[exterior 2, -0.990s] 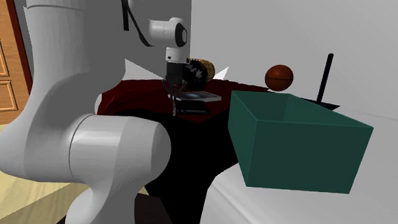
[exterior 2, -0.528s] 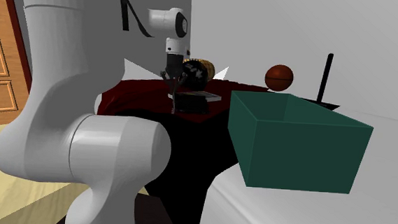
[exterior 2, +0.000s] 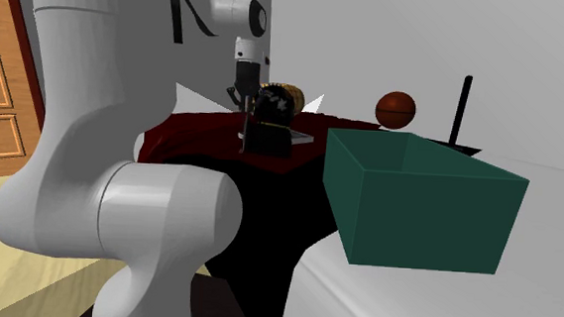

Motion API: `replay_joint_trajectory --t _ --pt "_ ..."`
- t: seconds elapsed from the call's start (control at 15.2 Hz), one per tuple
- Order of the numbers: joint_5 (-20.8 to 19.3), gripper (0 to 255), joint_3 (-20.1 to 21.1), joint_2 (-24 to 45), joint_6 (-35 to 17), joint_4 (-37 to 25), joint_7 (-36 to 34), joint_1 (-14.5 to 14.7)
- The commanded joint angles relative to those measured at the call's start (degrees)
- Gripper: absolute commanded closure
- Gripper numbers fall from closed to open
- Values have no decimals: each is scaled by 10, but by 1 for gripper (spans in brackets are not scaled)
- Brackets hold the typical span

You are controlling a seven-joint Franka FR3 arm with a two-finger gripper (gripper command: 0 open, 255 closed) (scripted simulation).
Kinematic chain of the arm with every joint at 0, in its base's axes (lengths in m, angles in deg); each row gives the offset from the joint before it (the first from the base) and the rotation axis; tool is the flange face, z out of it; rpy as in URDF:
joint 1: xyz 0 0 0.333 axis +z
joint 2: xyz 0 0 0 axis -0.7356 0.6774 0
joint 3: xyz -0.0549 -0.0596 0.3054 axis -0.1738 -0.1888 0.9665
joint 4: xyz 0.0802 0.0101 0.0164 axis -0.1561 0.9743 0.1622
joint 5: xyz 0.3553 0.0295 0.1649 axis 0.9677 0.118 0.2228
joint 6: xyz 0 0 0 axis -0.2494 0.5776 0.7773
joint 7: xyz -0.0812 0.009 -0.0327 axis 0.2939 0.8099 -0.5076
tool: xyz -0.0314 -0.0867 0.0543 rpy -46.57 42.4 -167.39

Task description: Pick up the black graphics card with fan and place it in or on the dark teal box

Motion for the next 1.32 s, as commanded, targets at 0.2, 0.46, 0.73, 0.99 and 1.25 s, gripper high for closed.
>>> replay_joint_trajectory --t 0.2,0.46,0.73,0.99,1.25 --pt "0 255 0 1 38 -40 -2 0" --pt "1 255 0 6 71 -77 -2 -1" --pt "2 255 -1 14 104 -118 -2 -1" --pt "3 255 -1 24 139 -163 -2 -2" --pt "6 255 -2 38 176 -214 -2 -4"
